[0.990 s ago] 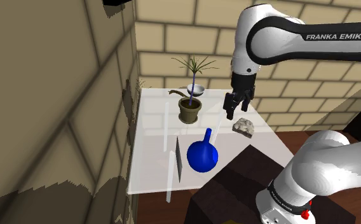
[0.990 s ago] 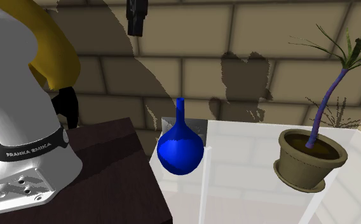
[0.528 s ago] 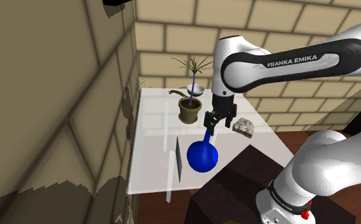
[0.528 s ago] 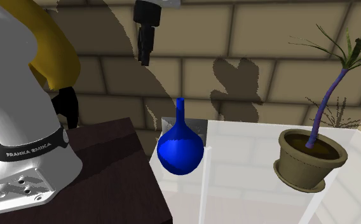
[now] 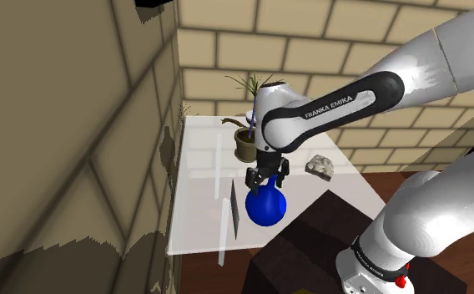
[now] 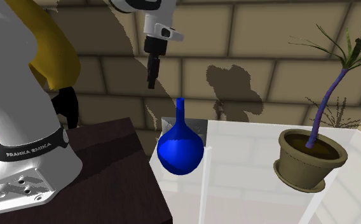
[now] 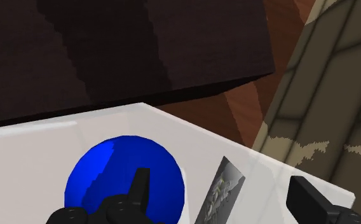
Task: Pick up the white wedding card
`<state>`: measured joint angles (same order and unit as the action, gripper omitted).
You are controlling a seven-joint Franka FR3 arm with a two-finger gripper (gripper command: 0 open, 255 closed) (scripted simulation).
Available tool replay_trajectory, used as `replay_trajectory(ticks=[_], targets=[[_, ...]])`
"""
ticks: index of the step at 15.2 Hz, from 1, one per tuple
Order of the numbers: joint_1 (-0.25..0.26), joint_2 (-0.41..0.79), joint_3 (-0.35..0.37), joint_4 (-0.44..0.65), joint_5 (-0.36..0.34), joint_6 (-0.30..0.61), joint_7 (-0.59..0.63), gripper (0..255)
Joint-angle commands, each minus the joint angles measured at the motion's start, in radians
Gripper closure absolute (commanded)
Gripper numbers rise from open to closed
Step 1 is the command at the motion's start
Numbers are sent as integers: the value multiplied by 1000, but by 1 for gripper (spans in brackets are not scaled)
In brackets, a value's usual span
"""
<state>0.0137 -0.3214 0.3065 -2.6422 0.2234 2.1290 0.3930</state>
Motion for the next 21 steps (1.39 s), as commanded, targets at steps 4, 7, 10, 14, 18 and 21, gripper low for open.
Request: replay_trajectory(ticks=[4,7,10,14,18,21], targets=[[-7,237,49,51,-17,182,113,0],[-4,378,59,95,-51,273,189,0],[11,518,52,151,-96,351,266,0],[19,564,42,154,-113,392,274,0],[30,634,26,162,-140,453,287,0],[31,636,25,164,-141,452,287,255]])
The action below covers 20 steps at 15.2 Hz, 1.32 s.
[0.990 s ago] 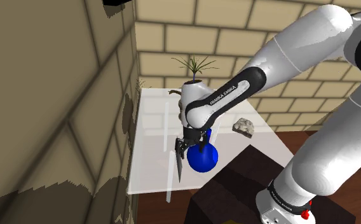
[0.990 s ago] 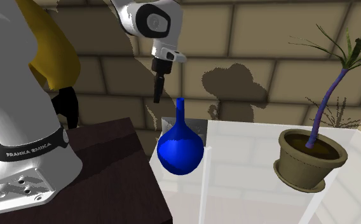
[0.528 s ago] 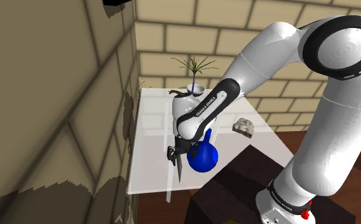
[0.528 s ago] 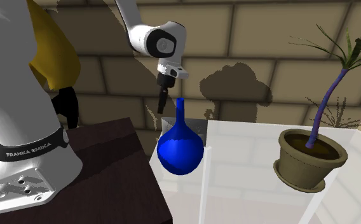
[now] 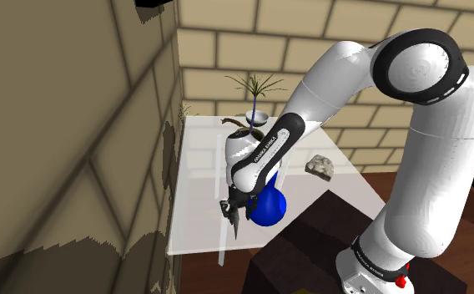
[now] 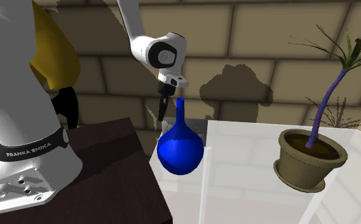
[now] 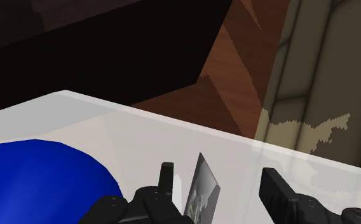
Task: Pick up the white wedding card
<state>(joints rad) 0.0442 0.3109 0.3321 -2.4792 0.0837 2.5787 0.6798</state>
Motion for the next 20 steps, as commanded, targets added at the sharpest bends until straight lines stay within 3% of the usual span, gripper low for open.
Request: replay_trajectory(ticks=[1,9,20], targets=[[1,3,-1,2,-1,2,1,255],[0,1,0,-1,0,3,0,255],[-23,-163,32,-11,63,-147,-29,255]])
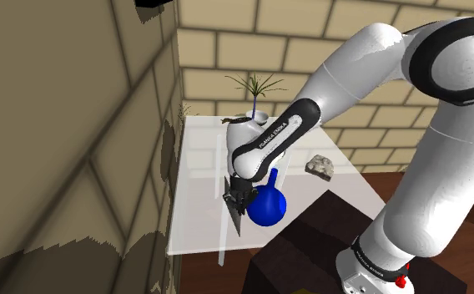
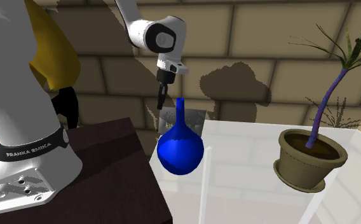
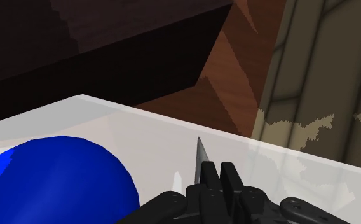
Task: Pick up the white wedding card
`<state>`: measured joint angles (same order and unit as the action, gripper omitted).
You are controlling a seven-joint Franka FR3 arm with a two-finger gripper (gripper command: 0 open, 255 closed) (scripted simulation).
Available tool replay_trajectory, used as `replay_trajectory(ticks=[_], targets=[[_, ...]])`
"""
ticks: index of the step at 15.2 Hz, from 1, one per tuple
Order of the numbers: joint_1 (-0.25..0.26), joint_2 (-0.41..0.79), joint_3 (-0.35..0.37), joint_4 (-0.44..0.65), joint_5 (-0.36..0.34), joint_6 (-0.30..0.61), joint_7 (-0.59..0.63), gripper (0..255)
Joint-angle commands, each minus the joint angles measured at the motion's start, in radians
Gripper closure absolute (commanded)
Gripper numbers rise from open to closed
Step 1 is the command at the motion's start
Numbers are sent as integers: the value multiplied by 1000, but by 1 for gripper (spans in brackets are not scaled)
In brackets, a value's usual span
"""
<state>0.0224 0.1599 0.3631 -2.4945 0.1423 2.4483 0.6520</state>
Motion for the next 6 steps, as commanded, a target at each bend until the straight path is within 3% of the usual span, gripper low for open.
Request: replay_trajectory(ticks=[1,6], targets=[[-2,-26,3,5,9,-30,-4,255],[-5,-70,7,8,24,-76,-11,255]])
